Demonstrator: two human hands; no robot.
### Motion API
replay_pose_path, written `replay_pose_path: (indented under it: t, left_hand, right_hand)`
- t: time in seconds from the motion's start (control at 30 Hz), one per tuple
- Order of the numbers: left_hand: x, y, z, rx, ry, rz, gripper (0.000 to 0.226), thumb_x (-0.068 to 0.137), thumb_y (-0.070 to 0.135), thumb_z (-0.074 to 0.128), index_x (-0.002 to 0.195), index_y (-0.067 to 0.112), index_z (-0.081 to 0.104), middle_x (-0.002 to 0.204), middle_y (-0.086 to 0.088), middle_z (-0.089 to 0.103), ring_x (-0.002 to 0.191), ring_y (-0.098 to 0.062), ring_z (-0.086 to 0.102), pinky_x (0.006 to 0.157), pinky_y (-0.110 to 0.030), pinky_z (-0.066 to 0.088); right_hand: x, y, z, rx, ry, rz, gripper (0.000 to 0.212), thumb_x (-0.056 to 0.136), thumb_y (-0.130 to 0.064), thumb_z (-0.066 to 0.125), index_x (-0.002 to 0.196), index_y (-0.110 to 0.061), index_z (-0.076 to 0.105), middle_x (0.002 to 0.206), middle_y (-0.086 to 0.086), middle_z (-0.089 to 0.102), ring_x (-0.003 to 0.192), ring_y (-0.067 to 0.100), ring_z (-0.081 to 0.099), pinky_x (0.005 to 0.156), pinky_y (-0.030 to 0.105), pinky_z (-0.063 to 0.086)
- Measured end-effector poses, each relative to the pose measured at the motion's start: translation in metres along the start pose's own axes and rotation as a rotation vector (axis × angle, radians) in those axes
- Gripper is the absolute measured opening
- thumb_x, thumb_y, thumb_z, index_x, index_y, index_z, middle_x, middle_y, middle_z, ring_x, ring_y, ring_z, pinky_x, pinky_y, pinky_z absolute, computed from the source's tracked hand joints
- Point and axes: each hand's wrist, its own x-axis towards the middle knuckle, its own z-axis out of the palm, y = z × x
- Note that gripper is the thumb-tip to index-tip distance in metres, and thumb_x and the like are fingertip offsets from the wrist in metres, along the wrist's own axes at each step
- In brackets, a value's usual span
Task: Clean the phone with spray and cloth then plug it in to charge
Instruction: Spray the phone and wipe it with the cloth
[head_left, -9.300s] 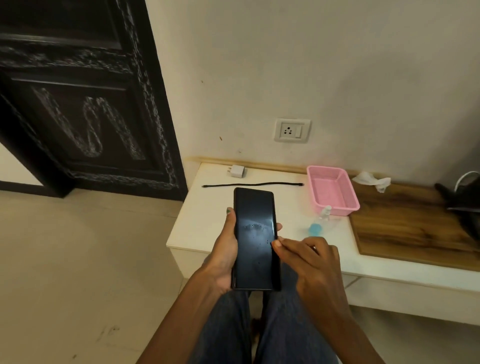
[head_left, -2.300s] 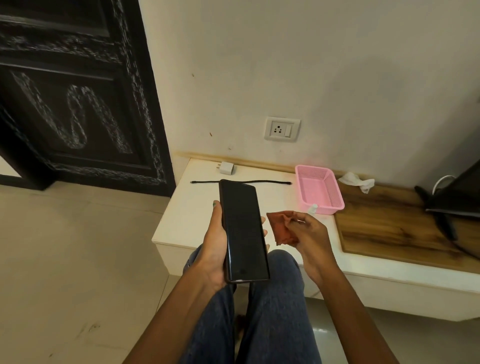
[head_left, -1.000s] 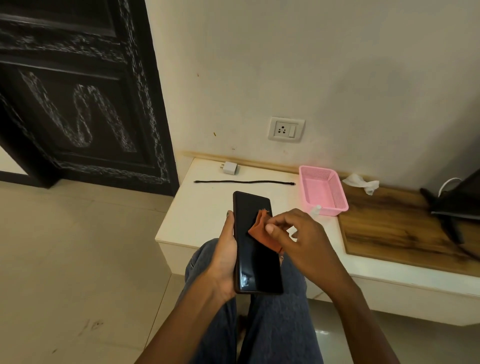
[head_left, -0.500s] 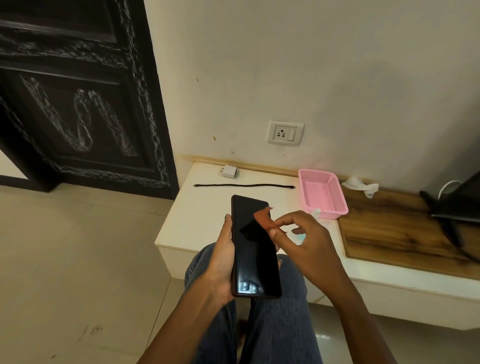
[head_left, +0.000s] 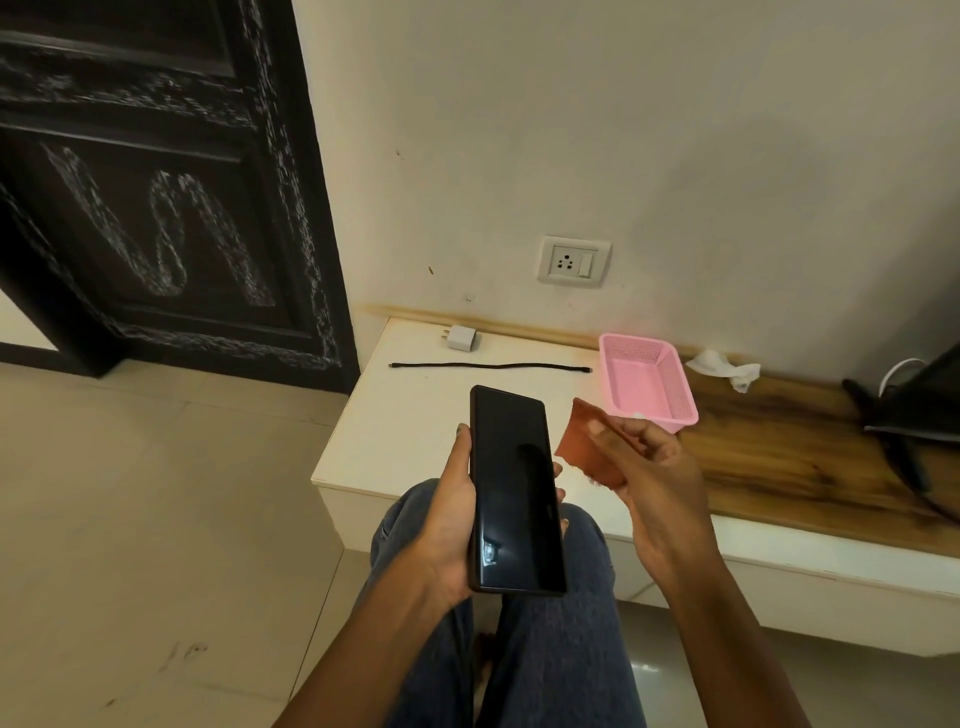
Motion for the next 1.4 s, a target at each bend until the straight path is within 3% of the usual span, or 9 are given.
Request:
replay_pose_path:
  t: [0.17,0.33,0.5,0.67,0.93,1.03,1.17,1.33,1.4]
  left_hand:
    - [-0.001,-0.001,0.003,0.010,-0.023,0.002,0.076,0.085,0.068,0.036,0.123,0.005,0.055,0.091,-0.012,0.062,0.075,-0.023,0.058,0.075,-0.037,0.054]
    - [-0.004,-0.006,0.005,0.083,-0.006,0.006,0.069,0.087,0.066,0.038,0.112,0.007,0.063,0.095,-0.013,0.073,0.078,-0.024,0.069,0.070,-0.043,0.059]
    - [-0.006,-0.008,0.008,0.088,0.011,-0.008,0.070,0.072,0.066,0.050,0.111,0.010,0.067,0.101,-0.018,0.072,0.080,-0.029,0.072,0.066,-0.040,0.059]
    - [-0.007,-0.008,0.007,0.163,0.058,0.024,0.063,0.085,0.065,0.039,0.099,0.011,0.068,0.084,-0.015,0.074,0.068,-0.025,0.072,0.056,-0.035,0.059]
    - [0.002,-0.004,-0.006,0.200,0.114,0.084,0.073,0.088,0.067,0.030,0.065,0.020,0.079,0.077,-0.009,0.075,0.064,-0.019,0.072,0.049,-0.024,0.055]
    - [0.004,-0.003,-0.009,0.187,0.154,0.086,0.071,0.087,0.069,0.029,0.075,0.020,0.080,0.087,-0.011,0.076,0.072,-0.021,0.073,0.053,-0.026,0.056]
    - [0.003,-0.001,-0.002,0.225,0.108,0.117,0.065,0.089,0.067,0.029,0.091,0.018,0.072,0.079,-0.009,0.075,0.065,-0.020,0.072,0.049,-0.025,0.055]
    - [-0.001,0.000,0.002,0.226,0.087,0.109,0.063,0.086,0.068,0.035,0.097,0.016,0.069,0.085,-0.014,0.074,0.074,-0.027,0.072,0.068,-0.040,0.059]
    - [0.001,0.001,-0.001,0.230,0.095,0.117,0.062,0.088,0.066,0.034,0.095,0.015,0.069,0.080,-0.012,0.074,0.069,-0.024,0.072,0.060,-0.035,0.060]
  right_hand:
    - [0.006,-0.005,0.008,-0.404,0.028,-0.335,0.017,0.082,-0.011,0.068,0.079,-0.027,0.061,0.078,-0.013,0.062,0.071,-0.009,0.061,0.059,0.004,0.046]
    - [0.016,0.006,0.022,-0.705,0.052,-0.677,0.026,0.085,-0.003,0.063,0.099,-0.024,0.069,0.088,-0.012,0.064,0.077,-0.003,0.056,0.072,0.000,0.038]
    - [0.018,0.017,0.031,-0.884,-0.029,-0.831,0.025,0.079,0.001,0.060,0.102,-0.003,0.070,0.094,0.013,0.071,0.085,0.028,0.066,0.085,0.025,0.041]
    - [0.015,0.021,0.026,-0.983,-0.065,-0.828,0.046,0.056,0.019,0.077,0.098,0.001,0.071,0.090,0.015,0.072,0.080,0.033,0.068,0.082,0.030,0.042]
    - [-0.019,0.043,0.026,-0.983,-0.126,-0.833,0.054,0.049,0.022,0.073,0.096,-0.004,0.072,0.092,0.008,0.072,0.082,0.025,0.067,0.083,0.014,0.041]
    - [-0.023,0.053,0.026,-1.022,-0.154,-0.808,0.060,0.048,0.018,0.080,0.102,-0.007,0.071,0.098,0.005,0.071,0.088,0.021,0.067,0.086,0.016,0.042]
    - [-0.010,0.035,0.026,-0.834,-0.115,-0.657,0.043,0.079,0.004,0.067,0.114,-0.021,0.062,0.110,-0.009,0.063,0.103,0.008,0.059,0.098,0.009,0.036]
    - [0.014,0.018,0.025,-0.938,-0.158,-0.692,0.051,0.069,0.025,0.053,0.112,-0.001,0.064,0.113,0.017,0.065,0.109,0.033,0.058,0.094,0.027,0.036]
    - [0.011,0.023,0.025,-0.950,-0.177,-0.717,0.052,0.065,0.026,0.056,0.109,0.001,0.066,0.107,0.017,0.067,0.102,0.034,0.061,0.092,0.035,0.044]
